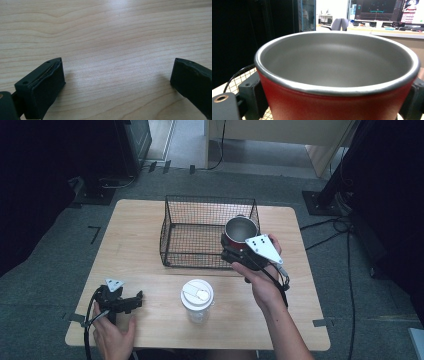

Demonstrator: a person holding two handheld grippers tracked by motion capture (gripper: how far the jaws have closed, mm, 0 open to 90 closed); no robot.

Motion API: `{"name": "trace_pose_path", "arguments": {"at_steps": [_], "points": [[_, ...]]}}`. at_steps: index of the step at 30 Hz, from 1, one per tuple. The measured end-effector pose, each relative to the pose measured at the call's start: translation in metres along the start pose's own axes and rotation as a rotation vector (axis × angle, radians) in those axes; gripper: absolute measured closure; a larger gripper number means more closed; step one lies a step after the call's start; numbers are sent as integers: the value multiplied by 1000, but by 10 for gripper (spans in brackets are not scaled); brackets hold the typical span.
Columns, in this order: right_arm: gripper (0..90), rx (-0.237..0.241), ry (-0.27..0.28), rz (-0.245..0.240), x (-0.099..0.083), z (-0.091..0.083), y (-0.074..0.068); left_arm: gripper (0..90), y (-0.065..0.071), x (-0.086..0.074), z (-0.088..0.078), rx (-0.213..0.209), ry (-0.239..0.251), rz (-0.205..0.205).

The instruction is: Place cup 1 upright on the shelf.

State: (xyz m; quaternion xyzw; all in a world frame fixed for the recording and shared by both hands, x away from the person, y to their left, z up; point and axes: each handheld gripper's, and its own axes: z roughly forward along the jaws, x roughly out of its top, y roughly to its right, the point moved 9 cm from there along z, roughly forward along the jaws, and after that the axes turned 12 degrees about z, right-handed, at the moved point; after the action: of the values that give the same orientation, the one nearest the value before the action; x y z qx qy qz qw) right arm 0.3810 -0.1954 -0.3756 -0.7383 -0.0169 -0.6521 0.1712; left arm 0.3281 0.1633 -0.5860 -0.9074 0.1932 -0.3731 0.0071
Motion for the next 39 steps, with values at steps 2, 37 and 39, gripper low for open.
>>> {"name": "trace_pose_path", "arguments": {"at_steps": [2,37,39], "points": [[72,3,4,11,2,4,0,0,0,0,0,0,-1,0],[68,-156,-2,51,-8,104,46,0,0,0,0,1,-1,0],[68,-163,-9,55,-11,109,47,0,0,0,0,0,-2,1]]}}
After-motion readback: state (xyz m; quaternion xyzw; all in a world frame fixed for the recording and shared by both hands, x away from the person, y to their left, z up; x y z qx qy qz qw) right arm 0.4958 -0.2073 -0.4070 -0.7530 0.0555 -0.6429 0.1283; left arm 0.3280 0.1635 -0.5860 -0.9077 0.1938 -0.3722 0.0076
